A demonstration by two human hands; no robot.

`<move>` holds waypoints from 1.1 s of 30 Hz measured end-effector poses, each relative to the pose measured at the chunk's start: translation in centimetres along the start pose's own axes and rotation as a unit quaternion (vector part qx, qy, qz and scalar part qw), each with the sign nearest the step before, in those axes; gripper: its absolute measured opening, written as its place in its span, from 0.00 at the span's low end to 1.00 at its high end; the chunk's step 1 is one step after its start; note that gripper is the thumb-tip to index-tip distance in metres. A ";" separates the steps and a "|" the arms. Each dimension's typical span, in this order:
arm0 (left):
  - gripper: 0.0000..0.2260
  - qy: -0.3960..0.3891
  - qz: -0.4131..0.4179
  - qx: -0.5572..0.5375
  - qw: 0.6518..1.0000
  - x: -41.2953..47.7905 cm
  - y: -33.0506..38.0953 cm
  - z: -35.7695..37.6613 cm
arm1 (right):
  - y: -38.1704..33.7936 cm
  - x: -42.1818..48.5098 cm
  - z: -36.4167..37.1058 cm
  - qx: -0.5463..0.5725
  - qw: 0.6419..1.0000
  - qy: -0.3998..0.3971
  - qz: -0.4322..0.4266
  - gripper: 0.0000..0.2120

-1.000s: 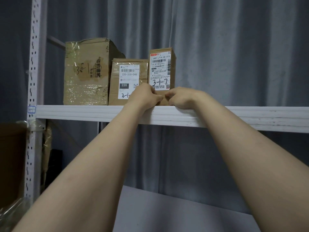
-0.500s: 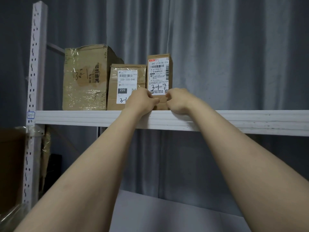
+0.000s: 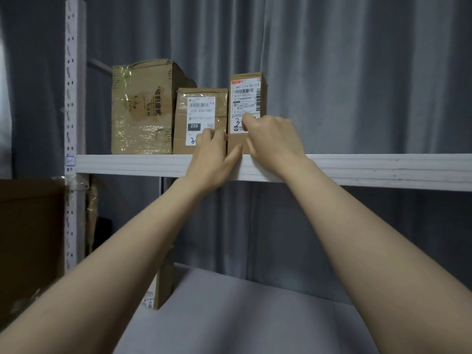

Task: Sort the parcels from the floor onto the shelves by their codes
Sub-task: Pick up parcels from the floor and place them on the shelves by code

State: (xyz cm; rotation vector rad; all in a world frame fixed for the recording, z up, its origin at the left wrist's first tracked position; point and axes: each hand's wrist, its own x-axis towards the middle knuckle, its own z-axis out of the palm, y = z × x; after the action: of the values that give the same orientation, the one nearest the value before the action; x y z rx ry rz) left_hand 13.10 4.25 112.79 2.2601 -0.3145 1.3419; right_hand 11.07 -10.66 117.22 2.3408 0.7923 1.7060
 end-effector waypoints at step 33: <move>0.23 -0.431 -0.222 0.269 0.833 -51.0 -24.1 -3.1 | -39.7 -36.2 15.8 0.335 0.847 -0.284 -0.300 0.19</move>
State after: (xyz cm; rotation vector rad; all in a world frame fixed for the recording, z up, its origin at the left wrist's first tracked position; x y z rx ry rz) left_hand -3.89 23.87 62.65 3.0390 0.3504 0.0906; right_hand 4.51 8.49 64.99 2.3351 1.9163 0.4576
